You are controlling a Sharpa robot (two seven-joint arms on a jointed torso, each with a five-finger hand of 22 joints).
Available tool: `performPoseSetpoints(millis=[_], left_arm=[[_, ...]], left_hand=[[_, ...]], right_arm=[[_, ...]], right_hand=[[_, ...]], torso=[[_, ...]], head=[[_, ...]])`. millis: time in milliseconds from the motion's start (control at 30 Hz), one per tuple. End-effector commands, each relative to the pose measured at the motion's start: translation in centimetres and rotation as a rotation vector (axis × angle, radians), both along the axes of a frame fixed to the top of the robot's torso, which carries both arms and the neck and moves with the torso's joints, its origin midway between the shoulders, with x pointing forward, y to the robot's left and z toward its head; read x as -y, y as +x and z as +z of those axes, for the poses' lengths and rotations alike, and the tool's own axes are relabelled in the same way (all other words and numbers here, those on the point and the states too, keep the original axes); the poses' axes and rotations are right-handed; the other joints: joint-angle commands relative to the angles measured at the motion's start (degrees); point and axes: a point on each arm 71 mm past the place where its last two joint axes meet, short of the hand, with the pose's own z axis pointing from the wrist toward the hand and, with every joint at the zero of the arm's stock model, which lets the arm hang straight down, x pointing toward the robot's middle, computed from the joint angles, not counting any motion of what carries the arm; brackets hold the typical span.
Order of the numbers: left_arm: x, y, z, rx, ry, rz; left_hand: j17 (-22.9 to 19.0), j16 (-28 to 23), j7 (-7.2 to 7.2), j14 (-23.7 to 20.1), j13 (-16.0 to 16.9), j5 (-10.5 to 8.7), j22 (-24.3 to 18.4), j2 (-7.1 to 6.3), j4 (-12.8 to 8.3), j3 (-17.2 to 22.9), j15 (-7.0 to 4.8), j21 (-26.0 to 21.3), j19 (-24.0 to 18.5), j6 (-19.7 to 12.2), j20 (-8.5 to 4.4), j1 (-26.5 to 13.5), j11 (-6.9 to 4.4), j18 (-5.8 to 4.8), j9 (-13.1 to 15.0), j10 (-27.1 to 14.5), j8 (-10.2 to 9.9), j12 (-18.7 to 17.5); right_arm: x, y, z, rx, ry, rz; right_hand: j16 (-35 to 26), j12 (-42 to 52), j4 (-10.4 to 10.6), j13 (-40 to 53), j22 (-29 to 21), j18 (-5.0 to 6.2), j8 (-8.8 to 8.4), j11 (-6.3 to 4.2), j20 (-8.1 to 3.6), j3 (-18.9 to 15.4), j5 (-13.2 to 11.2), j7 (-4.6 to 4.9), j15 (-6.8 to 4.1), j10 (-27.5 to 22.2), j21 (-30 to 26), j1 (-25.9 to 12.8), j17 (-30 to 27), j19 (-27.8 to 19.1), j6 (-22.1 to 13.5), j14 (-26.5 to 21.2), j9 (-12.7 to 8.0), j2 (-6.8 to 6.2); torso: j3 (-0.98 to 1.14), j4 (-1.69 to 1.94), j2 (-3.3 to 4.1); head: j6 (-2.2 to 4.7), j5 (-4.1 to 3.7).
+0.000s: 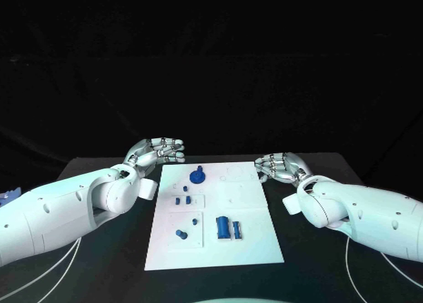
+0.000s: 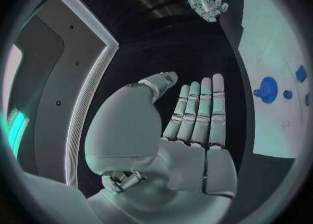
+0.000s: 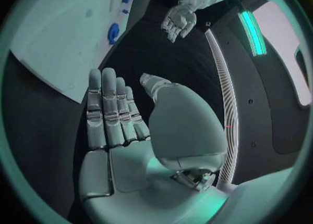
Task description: Assemble the parts on the task board
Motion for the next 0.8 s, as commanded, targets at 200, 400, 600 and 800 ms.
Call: performPoseSetpoints(millis=[200, 400, 600, 800], left_arm=[[-0.8, 1.2, -1.1, 0.034, -0.063, 0.186], [-0.4, 1.4, -1.6, 0.008, -0.037, 0.144], [0.3, 1.0, -1.3, 0.014, -0.023, 0.162], [2.0, -0.2, -0.5, 0.03, 0.013, 0.207]], left_hand=[[-4.83, -14.99, -0.11, -3.6, -0.83, 0.06, -10.51, 0.04, 1.68, -0.75, 2.89, -15.75, -3.2, -1.9, 3.43, 0.6, 1.6, -0.14, -2.07, -0.06, -1.82, -8.43], [-12.25, -34.63, -11.44, -45.93, -4.4, -19.17, -20.95, 10.88, -3.44, -28.93, -7.74, -28.52, -44.2, -44.52, -13.14, -22.66, -10.18, -9.74, -12.77, -50.69, -20.44, -20.36], [-12.25, -34.63, -11.44, -45.93, -4.4, -19.17, -20.95, 10.88, -3.44, -28.93, -7.74, -28.52, -44.2, -44.52, -13.14, -34.1, -10.18, -9.74, -12.77, -50.69, -20.44, -20.36], [-12.25, -34.63, -11.44, -45.93, -4.4, -19.17, -20.95, 10.88, -3.44, -28.93, -7.74, -28.52, -44.2, -44.52, -13.14, -76.16, -10.18, -9.74, -12.77, -50.69, -20.44, -20.36]], right_arm=[[0.8, 2.5, -0.5, -0.005, 0.24, -0.069], [1.0, 2.9, -0.7, -0.008, 0.164, -0.097], [0.3, 2.4, 0.0, 0.01, 0.188, -0.116], [-1.6, 0.9, 2.0, 0.05, 0.243, -0.164]], right_hand=[[-17.82, -8.44, -2.57, -16.04, -16.49, 0.77, -4.49, 2.01, 3.4, 0.31, -1.3, 1.0, 2.78, 0.94, -2.55, -1.31, -9.3, -5.85, 1.44, -3.25, -6.33, 0.5], [-42.42, -21.54, -11.84, -30.18, -56.95, -9.75, -13.98, -7.73, -10.1, -24.81, -9.84, -11.48, -4.25, -52.04, -6.18, -23.79, -26.29, -57.36, -44.82, -58.24, -34.12, 8.39], [-42.42, -21.54, -11.84, -30.18, -56.95, -9.75, -13.98, -7.73, -10.1, -24.81, -9.84, -11.48, -4.25, -52.04, -6.18, -75.04, -26.29, -57.36, -44.82, -58.24, -34.12, 8.39], [-42.42, -21.54, -11.84, -30.18, -56.95, -9.75, -13.98, -7.73, -10.1, -24.81, -9.84, -11.48, -4.25, -52.04, -6.18, -75.04, -26.29, -57.36, -44.82, -58.24, -34.12, 8.39]], torso=[[0.67, -0.08, -1.32], [0.6, -0.08, -1.12], [0.42, 1.37, -0.33], [0.24, 2.88, 0.48]], head=[[4.22, 0.37], [4.4, 0.41], [6.01, -0.13], [7.68, -0.69]])
